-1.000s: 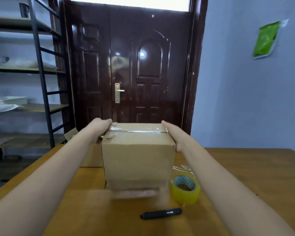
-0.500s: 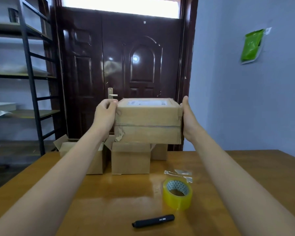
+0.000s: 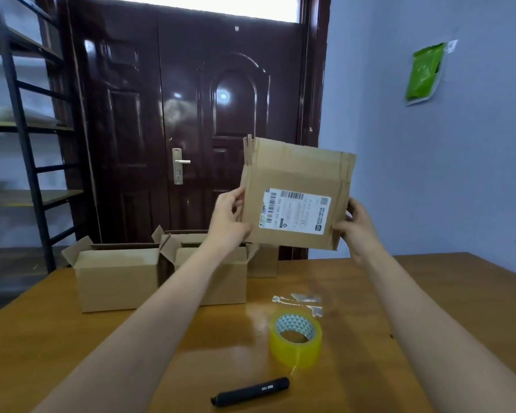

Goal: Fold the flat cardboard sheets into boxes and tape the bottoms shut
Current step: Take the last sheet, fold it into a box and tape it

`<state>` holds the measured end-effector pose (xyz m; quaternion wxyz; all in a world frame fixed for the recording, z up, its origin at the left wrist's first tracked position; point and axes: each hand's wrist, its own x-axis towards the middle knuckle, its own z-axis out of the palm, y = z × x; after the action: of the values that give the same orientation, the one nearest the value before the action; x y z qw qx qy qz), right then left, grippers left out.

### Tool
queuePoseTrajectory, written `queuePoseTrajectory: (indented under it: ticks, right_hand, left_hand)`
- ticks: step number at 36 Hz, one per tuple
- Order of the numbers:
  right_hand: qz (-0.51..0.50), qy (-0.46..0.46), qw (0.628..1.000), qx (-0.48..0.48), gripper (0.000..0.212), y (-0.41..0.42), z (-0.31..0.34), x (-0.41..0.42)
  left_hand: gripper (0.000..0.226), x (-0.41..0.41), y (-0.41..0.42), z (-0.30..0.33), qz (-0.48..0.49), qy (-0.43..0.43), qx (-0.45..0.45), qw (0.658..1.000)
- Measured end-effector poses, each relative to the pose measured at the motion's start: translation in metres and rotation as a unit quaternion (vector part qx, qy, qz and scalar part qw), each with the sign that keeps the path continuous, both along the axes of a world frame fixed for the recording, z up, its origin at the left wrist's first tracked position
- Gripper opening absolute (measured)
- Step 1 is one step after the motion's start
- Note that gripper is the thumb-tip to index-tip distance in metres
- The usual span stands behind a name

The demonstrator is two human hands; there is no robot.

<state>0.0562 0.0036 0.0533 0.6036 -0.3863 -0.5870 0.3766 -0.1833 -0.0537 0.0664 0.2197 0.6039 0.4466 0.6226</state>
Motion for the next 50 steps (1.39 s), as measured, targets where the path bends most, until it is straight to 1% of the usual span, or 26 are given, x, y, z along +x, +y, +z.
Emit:
queuePoseTrajectory:
  ticks: [3,6,9,12,15,17,21,23,25,30,34,37,40,41,42,45,50]
  right_hand:
    - [-0.033,0.009,0.999,-0.026,0.061,0.009,-0.015,0.015]
    - [-0.059,0.030,0.996,-0.059,0.066,0.015,-0.029,0.027]
    - [-0.073,0.039,0.992,-0.096,0.065,0.020,-0.043,0.038]
    - [-0.080,0.029,0.989,-0.120,0.062,0.026,-0.062,0.047]
    - [-0.074,0.017,0.985,-0.152,0.061,0.029,-0.081,0.052]
    - [-0.071,0.005,0.983,-0.169,0.061,0.032,-0.095,0.052]
    - [-0.054,-0.003,0.977,-0.207,0.063,0.037,-0.123,0.047]
    - [-0.050,-0.008,0.976,-0.212,0.065,0.038,-0.132,0.043]
    - [-0.047,-0.007,0.976,-0.214,0.067,0.040,-0.138,0.039]
    - [-0.028,-0.019,0.975,-0.220,0.070,0.052,-0.140,0.034]
    - [-0.016,-0.037,0.971,-0.235,0.070,0.059,-0.140,0.031]
    - [-0.004,-0.055,0.966,-0.253,0.077,0.064,-0.144,0.031]
    - [0.003,-0.063,0.965,-0.254,0.083,0.068,-0.148,0.030]
    - [0.003,-0.066,0.964,-0.257,0.085,0.066,-0.147,0.028]
    - [0.004,-0.066,0.964,-0.258,0.088,0.066,-0.146,0.027]
    - [-0.003,-0.077,0.961,-0.266,0.087,0.061,-0.143,0.024]
    - [-0.019,-0.088,0.963,-0.256,0.089,0.061,-0.144,0.027]
  left_hand:
    - [0.072,0.019,0.011,-0.014,-0.006,0.013,-0.008,1.000]
    - [0.069,0.034,0.022,-0.035,-0.008,0.047,-0.037,0.998]
    - [0.069,0.046,0.032,-0.054,-0.038,0.049,-0.069,0.996]
    - [0.062,0.055,0.038,-0.073,-0.061,0.049,-0.102,0.992]
    - [0.048,0.059,0.045,-0.092,-0.047,0.104,-0.120,0.986]
    - [0.043,0.058,0.051,-0.104,-0.033,0.133,-0.138,0.981]
    - [0.047,0.052,0.059,-0.130,-0.034,0.162,-0.197,0.966]
    - [0.045,0.047,0.060,-0.139,-0.047,0.167,-0.224,0.959]
    - [0.044,0.043,0.063,-0.146,-0.069,0.148,-0.239,0.957]
    - [0.054,0.036,0.075,-0.158,-0.082,0.112,-0.248,0.959]
    - [0.075,0.035,0.083,-0.163,-0.091,0.080,-0.247,0.961]
    - [0.078,0.032,0.085,-0.168,-0.096,0.065,-0.259,0.959]
    - [0.098,0.025,0.093,-0.178,-0.104,0.058,-0.272,0.955]
    - [0.100,0.024,0.094,-0.179,-0.105,0.068,-0.277,0.953]
    - [0.096,0.024,0.094,-0.178,-0.105,0.082,-0.280,0.951]
    - [0.074,0.030,0.077,-0.159,-0.094,0.115,-0.290,0.946]
    - [0.071,0.030,0.069,-0.148,-0.044,0.179,-0.302,0.935]
